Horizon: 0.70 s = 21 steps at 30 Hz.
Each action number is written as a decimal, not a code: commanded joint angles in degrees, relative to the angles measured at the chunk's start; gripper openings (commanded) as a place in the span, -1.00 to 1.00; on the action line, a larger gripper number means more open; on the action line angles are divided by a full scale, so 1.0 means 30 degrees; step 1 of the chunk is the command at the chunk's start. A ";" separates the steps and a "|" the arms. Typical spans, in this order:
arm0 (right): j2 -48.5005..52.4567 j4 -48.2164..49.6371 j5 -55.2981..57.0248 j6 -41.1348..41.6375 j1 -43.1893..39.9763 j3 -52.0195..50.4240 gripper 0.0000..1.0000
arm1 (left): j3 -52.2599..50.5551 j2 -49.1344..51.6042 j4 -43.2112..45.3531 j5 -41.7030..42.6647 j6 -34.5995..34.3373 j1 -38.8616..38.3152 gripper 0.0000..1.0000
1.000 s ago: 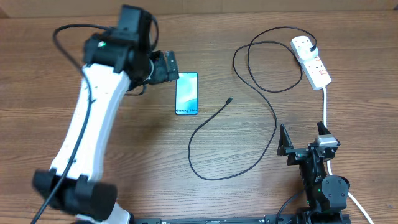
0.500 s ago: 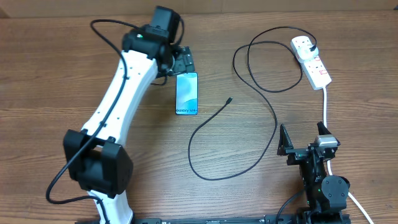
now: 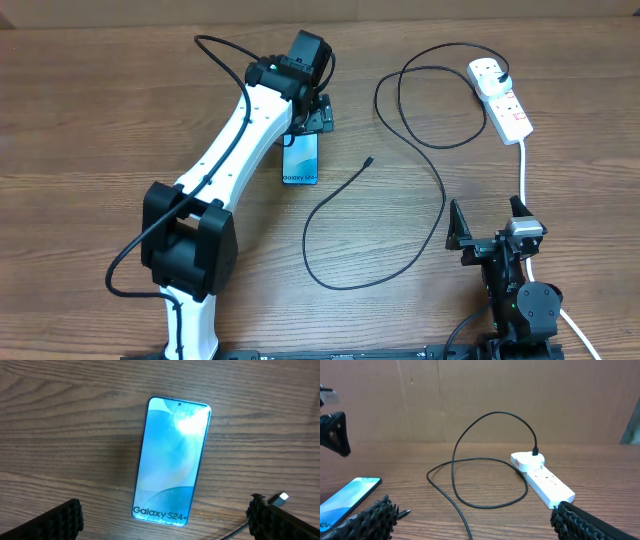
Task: Plug charger to phone and switch on socket
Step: 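Lower the left gripper down onto the phone's top end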
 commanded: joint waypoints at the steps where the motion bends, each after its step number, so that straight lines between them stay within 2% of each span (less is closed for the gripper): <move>1: -0.0153 0.0102 0.0007 -0.0022 0.0073 -0.0204 1.00 | 0.0481 0.0488 0.0058 0.0277 0.0517 -0.0015 0.99; 5: -0.0153 0.0109 0.0015 -0.0022 0.0080 -0.0204 1.00 | 0.0481 0.0925 -0.0131 0.0415 0.0641 -0.0015 1.00; 10: -0.0153 0.0102 0.0015 -0.0022 0.0073 -0.0204 1.00 | 0.0481 0.0991 0.0168 0.1778 0.2667 0.0000 1.00; 21: -0.0153 0.0102 0.0015 -0.0022 0.0080 -0.0204 1.00 | 0.0474 0.1239 0.0503 0.1719 0.2710 0.0029 1.00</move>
